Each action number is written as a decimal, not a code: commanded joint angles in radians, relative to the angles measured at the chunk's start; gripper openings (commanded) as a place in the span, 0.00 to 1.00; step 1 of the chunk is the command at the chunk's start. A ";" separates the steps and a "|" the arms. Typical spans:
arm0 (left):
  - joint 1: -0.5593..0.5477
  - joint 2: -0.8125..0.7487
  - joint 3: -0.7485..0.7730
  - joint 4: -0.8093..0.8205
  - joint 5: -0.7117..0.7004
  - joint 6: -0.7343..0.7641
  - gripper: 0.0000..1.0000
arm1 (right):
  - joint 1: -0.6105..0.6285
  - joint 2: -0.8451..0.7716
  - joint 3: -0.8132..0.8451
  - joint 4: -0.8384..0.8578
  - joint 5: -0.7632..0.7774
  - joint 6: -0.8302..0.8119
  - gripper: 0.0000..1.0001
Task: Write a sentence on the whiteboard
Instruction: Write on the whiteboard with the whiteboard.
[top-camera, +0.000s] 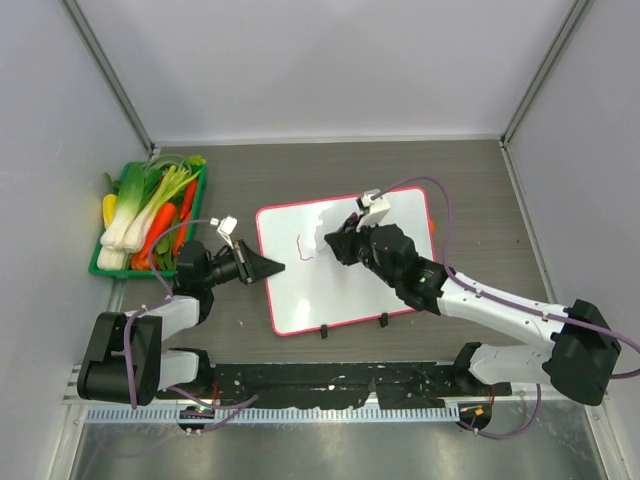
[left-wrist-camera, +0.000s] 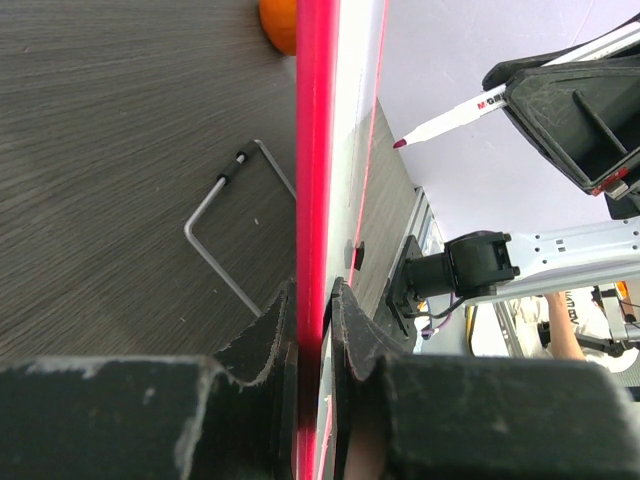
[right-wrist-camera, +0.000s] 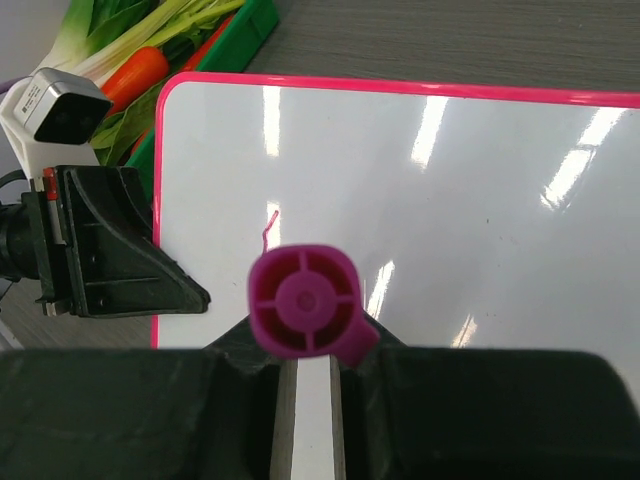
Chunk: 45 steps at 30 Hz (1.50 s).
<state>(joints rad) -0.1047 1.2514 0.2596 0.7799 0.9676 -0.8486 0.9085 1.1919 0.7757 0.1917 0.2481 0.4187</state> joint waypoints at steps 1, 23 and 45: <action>-0.006 0.003 0.000 -0.044 -0.069 0.106 0.00 | 0.000 0.014 0.045 0.029 0.060 -0.001 0.01; -0.007 0.003 0.000 -0.044 -0.069 0.106 0.00 | -0.002 0.087 0.083 0.086 0.074 -0.005 0.01; -0.009 0.003 0.001 -0.044 -0.069 0.108 0.00 | -0.002 0.101 0.046 0.064 0.013 -0.008 0.01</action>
<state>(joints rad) -0.1055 1.2514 0.2596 0.7807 0.9684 -0.8486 0.9077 1.2884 0.8173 0.2249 0.2752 0.4179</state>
